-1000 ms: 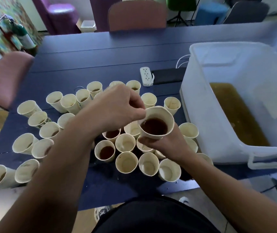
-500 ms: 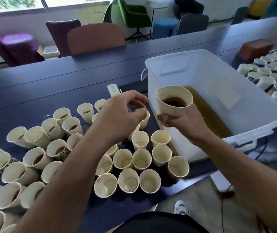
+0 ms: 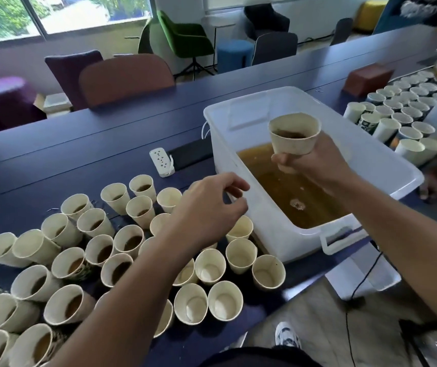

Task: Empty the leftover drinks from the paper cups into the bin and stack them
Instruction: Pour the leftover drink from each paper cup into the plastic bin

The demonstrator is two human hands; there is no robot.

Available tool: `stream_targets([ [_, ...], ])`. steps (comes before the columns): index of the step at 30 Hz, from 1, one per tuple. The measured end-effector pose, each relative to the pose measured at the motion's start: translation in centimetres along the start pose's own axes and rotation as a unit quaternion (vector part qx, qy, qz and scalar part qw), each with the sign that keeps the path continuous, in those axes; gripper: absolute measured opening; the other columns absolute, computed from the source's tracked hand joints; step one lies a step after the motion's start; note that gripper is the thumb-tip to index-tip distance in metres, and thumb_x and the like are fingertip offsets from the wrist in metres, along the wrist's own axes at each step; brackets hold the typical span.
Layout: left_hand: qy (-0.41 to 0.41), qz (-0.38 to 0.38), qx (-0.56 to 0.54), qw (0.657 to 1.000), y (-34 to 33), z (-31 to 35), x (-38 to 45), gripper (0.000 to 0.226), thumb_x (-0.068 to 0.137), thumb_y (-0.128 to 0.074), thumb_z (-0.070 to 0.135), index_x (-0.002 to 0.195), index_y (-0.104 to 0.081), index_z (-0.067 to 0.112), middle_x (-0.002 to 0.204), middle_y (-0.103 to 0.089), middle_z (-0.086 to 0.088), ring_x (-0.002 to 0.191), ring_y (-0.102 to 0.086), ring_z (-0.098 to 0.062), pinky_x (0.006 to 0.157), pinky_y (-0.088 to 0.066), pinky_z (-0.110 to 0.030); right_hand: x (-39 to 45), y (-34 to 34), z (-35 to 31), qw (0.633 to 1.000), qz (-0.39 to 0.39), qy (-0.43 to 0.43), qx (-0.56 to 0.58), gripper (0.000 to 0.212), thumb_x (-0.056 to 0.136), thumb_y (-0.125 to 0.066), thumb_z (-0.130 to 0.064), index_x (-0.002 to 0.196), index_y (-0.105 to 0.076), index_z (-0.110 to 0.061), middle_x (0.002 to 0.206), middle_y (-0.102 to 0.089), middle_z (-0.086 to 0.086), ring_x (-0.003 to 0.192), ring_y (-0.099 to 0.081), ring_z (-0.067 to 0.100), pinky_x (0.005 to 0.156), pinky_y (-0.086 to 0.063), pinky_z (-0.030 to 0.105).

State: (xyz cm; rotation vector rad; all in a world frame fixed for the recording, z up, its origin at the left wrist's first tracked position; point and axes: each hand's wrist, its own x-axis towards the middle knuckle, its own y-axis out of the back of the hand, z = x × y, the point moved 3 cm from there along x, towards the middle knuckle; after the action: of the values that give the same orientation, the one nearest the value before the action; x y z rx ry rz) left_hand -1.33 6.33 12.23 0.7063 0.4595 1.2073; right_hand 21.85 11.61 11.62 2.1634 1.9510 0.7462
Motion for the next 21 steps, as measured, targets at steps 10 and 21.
stream_targets([
  [10, -0.007, -0.023, 0.016, 1.000, -6.0, -0.1, 2.2, 0.070, 0.090, -0.062, 0.062, 0.148, -0.036, 0.034, 0.155, -0.034, 0.014, 0.120, -0.058, -0.018, 0.097, -0.053, -0.043, 2.2, 0.9, 6.3, 0.995, 0.016, -0.062, -0.079, 0.055, 0.078, -0.084, -0.031, 0.123, -0.053, -0.026, 0.106, -0.059, -0.009, 0.098, -0.059, 0.015, 0.076, -0.052, 0.026],
  [21, 0.011, -0.064, 0.062, 0.996, -7.7, -1.3, 2.5, 0.089, 0.081, -0.062, 0.074, 0.154, -0.027, 0.037, 0.164, -0.009, 0.023, 0.140, -0.043, -0.012, 0.100, -0.048, -0.040, 2.4, 0.5, 7.9, 0.980, 0.004, -0.055, -0.189, 0.067, 0.075, -0.083, -0.042, 0.130, -0.048, -0.026, 0.114, -0.056, -0.009, 0.101, -0.056, 0.014, 0.084, -0.052, 0.032],
])
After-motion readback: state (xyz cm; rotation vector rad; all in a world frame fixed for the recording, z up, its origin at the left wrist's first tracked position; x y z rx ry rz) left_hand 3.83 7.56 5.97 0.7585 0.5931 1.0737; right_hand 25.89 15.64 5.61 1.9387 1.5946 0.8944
